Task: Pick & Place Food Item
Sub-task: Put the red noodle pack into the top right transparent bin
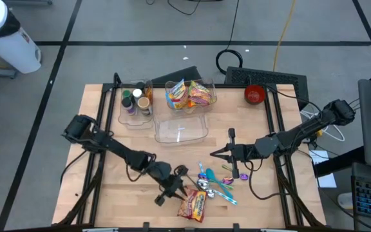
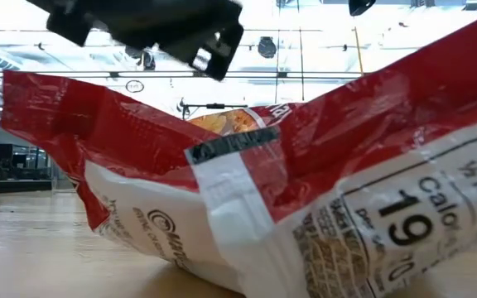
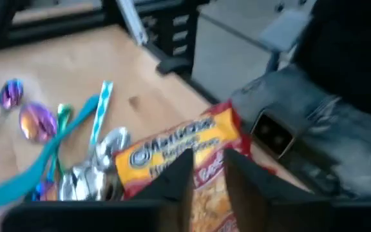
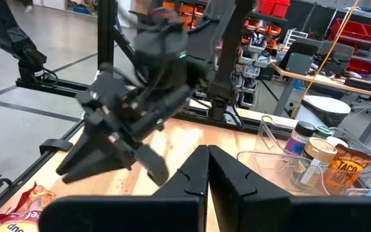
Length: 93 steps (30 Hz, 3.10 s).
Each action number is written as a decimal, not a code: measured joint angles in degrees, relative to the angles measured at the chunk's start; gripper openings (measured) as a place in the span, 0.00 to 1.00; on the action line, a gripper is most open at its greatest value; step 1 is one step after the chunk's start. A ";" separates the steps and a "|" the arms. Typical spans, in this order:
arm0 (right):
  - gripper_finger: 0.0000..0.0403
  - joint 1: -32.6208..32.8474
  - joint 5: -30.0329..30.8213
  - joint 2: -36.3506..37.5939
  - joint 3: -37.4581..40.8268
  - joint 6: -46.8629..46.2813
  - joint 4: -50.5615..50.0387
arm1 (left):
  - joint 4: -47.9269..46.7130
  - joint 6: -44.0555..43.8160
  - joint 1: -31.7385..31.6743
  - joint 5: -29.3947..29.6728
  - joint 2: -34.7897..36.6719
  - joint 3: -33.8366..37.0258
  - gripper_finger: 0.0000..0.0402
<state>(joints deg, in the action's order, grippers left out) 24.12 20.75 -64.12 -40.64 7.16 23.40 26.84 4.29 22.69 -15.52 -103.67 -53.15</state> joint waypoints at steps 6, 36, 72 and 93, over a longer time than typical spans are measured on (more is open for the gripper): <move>0.00 -0.02 0.00 -0.01 0.02 -0.02 0.42 | 4.80 -5.79 0.58 -0.94 -4.49 0.00 0.49; 0.00 -0.02 -0.02 -0.01 0.04 1.20 2.08 | 12.14 -1.85 2.12 0.12 -12.55 -0.02 0.45; 0.00 -0.61 0.10 -0.01 0.04 0.16 2.26 | -7.91 6.47 0.20 11.11 18.75 -0.17 0.01; 0.00 -12.55 0.20 -0.02 0.04 2.88 -0.55 | -9.85 16.71 -37.62 10.83 26.91 -0.20 0.01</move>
<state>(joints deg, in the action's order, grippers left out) 11.57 20.95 -64.14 -40.60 10.03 22.85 16.99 20.99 -14.93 -4.68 -76.76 -53.34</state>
